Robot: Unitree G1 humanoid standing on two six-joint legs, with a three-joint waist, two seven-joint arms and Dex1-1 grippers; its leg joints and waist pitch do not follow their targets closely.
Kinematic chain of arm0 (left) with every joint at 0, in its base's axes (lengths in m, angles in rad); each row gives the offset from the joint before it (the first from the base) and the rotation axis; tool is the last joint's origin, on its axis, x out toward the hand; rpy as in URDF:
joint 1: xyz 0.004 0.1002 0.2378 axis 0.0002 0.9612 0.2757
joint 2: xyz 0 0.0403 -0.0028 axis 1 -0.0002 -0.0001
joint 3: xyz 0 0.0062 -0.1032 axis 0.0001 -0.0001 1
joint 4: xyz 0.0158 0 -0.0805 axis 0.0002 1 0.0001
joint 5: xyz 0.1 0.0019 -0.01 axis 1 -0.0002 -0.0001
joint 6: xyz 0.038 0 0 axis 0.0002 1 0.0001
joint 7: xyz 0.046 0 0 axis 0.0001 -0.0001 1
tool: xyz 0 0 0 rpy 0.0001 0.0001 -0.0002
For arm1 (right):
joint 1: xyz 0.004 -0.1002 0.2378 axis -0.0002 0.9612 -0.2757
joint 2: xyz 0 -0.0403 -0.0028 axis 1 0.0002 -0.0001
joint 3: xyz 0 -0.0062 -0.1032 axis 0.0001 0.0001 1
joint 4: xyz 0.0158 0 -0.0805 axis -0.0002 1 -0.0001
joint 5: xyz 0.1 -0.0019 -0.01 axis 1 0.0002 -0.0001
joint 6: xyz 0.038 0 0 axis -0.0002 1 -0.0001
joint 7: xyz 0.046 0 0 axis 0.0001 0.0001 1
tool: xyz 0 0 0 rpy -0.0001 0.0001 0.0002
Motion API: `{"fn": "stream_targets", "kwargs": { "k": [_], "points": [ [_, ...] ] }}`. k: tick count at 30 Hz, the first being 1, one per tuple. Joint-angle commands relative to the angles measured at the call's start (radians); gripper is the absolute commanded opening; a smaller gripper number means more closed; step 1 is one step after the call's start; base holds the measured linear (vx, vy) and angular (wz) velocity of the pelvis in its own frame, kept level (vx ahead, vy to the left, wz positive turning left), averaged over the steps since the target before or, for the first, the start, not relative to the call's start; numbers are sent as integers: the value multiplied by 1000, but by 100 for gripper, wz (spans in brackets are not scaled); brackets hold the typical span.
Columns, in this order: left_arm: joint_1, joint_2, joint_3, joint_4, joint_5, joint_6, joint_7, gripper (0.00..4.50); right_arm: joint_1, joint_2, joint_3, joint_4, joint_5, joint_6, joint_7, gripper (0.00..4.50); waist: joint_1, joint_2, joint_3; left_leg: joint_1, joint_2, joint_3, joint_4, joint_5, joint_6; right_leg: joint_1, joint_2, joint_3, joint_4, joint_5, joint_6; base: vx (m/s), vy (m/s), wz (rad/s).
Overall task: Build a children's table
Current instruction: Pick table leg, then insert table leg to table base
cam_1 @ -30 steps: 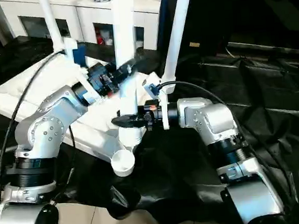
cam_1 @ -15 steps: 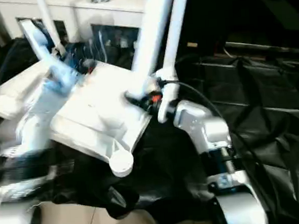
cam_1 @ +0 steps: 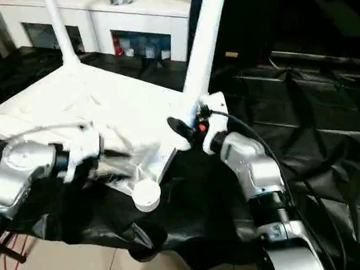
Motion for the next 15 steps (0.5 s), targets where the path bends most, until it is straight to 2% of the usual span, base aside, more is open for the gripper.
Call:
{"fn": "stream_targets", "kwargs": {
  "k": [1,2,3,5,6,9,11,12,13,14,15],
  "points": [
    [-28,11,-13,2,19,-21,-17,225,-6,-9,2,-15,-8,-11,-1,191,-5,23,-76,14,12,1,-80,-267,-55,55,-42,48,-66,-239,-176,0,0,0],
    [-38,24,-34,23,32,-39,-41,219,-4,-11,3,-17,-9,-10,1,191,-3,23,-76,15,12,2,-80,-264,-53,55,-42,48,-68,-232,-183,0,0,0],
    [-41,30,-47,31,38,-46,-57,188,-2,-13,6,-17,-9,-12,2,191,-4,25,-76,13,12,1,-79,-263,-52,56,-43,48,-65,-229,-186,0,0,0],
    [-44,40,-69,46,59,-70,-73,179,0,-16,9,-16,-11,-16,2,191,-4,22,-74,12,11,1,-80,-268,-52,56,-42,49,-69,-247,-180,0,0,0],
    [-49,38,-74,66,74,-95,-79,179,1,-16,9,-16,-12,-17,2,191,-5,23,-74,13,10,2,-80,-274,-53,55,-42,50,-70,-257,-178,0,0,0],
    [-69,18,-80,145,110,-161,-89,135,3,-16,9,-19,-14,-17,1,191,-4,24,-74,15,10,1,-80,-285,-58,54,-43,51,-71,-275,-173,0,0,0],
    [-73,14,-84,160,113,-170,-98,130,3,-15,8,-19,-15,-16,2,191,-4,23,-73,16,11,1,-82,-299,-59,52,-42,51,-73,-294,-170,0,0,0],
    [-74,13,-84,162,111,-169,-99,114,2,-16,7,-19,-15,-15,3,191,-3,25,-73,17,12,0,-82,-305,-61,52,-44,52,-72,-294,-175,0,0,0],
    [-77,12,-85,168,110,-172,-100,114,1,-17,7,-18,-15,-15,3,191,-3,23,-74,18,12,1,-81,-305,-60,51,-44,52,-73,-291,-177,0,0,0],
    [-80,10,-88,175,114,-175,-99,90,0,-17,7,-15,-14,-16,3,191,-4,22,-73,16,11,1,-81,-303,-58,52,-42,52,-71,-285,-181,0,0,0],
    [-81,10,-89,178,115,-177,-99,86,0,-18,7,-15,-14,-16,3,191,-3,22,-75,16,11,2,-80,-295,-57,53,-43,53,-70,-278,-181,0,0,0]
  ]
}}
